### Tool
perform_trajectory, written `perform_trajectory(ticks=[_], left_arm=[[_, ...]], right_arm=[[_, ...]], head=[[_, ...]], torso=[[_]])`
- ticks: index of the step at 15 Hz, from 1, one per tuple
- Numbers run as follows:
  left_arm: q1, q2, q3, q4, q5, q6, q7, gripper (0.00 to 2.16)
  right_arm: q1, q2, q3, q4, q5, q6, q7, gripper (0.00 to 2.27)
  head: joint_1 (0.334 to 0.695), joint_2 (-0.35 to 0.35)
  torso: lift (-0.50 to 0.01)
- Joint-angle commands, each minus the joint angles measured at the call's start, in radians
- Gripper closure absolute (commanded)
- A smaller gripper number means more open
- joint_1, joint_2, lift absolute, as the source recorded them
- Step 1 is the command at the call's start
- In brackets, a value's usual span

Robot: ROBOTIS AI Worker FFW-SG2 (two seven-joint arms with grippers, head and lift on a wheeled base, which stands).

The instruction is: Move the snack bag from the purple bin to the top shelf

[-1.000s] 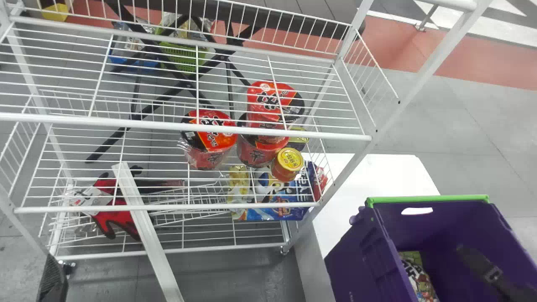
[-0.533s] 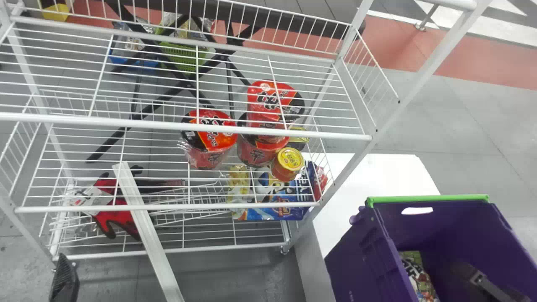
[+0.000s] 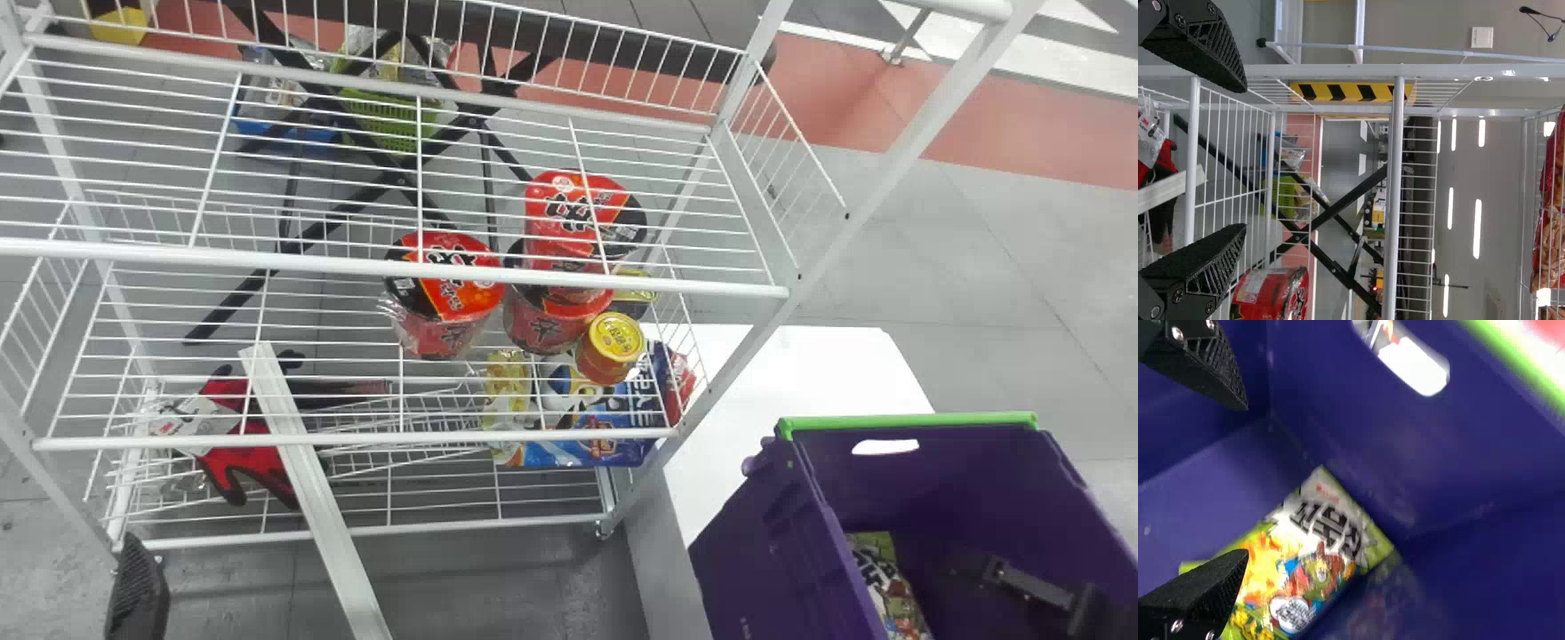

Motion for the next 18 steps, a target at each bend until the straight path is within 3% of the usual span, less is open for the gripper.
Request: perform_trajectory(ticks=[1,4,9,15,18], left_arm=[[-0.001,-0.005,-0.005,-0.002,-0.002,-0.016,0.0,0.08],[-0.002,-0.007,-0.005,-0.006,-0.002,-0.028,0.005,0.08],[-0.002,-0.007,0.005,-0.002,0.003,-0.041,0.006,0.08],[-0.008,-0.005,0.02,-0.003,0.018,-0.05,-0.003,0.08],[-0.016,-0.004,0.031,-0.002,0.029,-0.05,-0.012,0.08]], right_arm=[[-0.052,-0.042,0.069,0.108,0.075,-0.048,0.0,0.0],[-0.123,-0.07,0.167,0.22,0.145,-0.094,0.0,0.0],[-0.245,-0.073,0.32,0.393,0.253,-0.164,0.02,0.0],[-0.41,-0.131,0.477,0.665,0.423,-0.336,0.026,0.0],[-0.446,-0.13,0.552,0.763,0.477,-0.44,0.027,0.0]], head=[[0.695,-0.35],[0.695,-0.35],[0.695,-0.35],[0.695,-0.35],[0.695,-0.35]], torso=[[-0.452],[-0.452],[-0.452],[-0.452],[-0.452]])
